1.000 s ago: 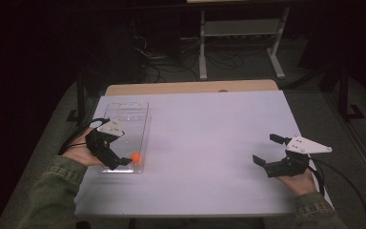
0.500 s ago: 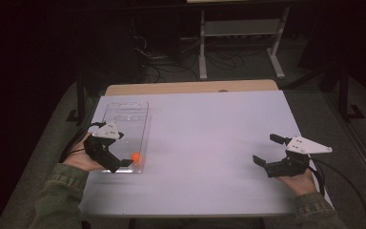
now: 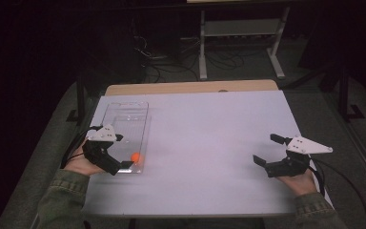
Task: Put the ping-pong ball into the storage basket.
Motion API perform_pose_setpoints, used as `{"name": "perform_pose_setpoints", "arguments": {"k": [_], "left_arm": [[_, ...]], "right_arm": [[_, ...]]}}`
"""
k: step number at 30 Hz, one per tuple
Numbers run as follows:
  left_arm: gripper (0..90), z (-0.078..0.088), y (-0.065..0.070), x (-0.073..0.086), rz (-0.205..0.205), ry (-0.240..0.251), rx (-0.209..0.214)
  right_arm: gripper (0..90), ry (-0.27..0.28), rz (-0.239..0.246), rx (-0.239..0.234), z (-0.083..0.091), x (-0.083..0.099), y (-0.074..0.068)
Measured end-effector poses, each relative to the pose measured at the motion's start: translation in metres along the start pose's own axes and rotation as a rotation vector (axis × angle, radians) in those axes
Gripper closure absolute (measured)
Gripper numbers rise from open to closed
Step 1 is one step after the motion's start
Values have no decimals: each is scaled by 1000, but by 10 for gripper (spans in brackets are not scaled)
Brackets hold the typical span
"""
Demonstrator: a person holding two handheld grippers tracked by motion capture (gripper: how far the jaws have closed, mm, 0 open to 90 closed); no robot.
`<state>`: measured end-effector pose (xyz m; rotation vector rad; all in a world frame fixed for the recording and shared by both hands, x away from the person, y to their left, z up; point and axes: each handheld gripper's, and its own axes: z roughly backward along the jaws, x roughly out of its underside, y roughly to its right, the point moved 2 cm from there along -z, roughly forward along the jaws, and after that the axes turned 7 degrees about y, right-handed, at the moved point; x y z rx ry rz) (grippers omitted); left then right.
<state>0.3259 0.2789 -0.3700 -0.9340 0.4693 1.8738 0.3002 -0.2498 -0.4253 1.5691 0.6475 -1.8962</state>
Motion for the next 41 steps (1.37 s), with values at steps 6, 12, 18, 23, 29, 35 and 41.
{"name": "perform_pose_setpoints", "arguments": {"k": [6,12,18,23,29,35,41], "left_arm": [[0,1,1,3,10,25,-11],[0,2,3,5,24,70,-28],[0,4,1,12,59,126,-46],[0,1,4,16,67,135,-39],[0,-2,8,18,64,138,-40],[0,-3,9,21,65,148,-50],[0,1,11,21,71,173,-57]], "right_arm": [[0,0,-1,0,0,0,0],[0,0,1,-2,0,0,0],[0,0,0,-1,0,0,0],[0,1,0,0,0,0,0],[0,1,1,-3,0,0,0],[0,-3,1,-3,-1,0,-1],[0,-3,0,-3,-1,0,-1]]}}
